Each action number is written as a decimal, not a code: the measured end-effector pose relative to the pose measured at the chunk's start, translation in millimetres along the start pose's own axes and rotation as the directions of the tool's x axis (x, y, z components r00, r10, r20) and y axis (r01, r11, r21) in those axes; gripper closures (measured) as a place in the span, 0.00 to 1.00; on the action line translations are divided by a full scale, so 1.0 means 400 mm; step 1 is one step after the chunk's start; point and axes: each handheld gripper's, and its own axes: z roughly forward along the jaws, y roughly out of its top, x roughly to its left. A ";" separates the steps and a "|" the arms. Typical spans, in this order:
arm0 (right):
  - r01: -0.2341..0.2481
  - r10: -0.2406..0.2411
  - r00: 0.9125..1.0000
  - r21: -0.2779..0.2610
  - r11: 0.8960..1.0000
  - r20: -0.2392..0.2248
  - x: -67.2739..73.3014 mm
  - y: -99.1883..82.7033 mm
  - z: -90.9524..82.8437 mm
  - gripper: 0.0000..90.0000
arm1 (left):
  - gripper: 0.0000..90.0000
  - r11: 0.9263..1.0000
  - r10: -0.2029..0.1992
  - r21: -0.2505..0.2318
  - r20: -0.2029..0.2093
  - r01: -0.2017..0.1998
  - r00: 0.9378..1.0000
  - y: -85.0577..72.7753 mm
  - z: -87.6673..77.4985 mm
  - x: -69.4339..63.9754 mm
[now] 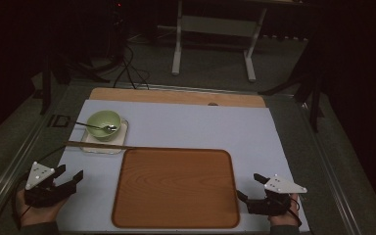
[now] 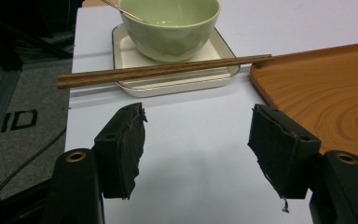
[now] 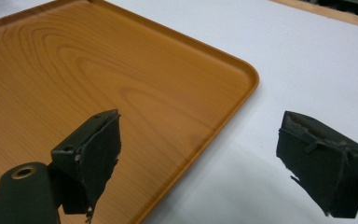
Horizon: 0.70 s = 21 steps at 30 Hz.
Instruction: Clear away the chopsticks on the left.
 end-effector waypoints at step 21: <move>-0.005 0.007 1.000 -0.048 0.999 0.025 -0.002 0.003 -0.018 0.15 | 0.39 0.999 0.051 0.004 0.070 -0.051 0.996 0.049 0.040 -0.002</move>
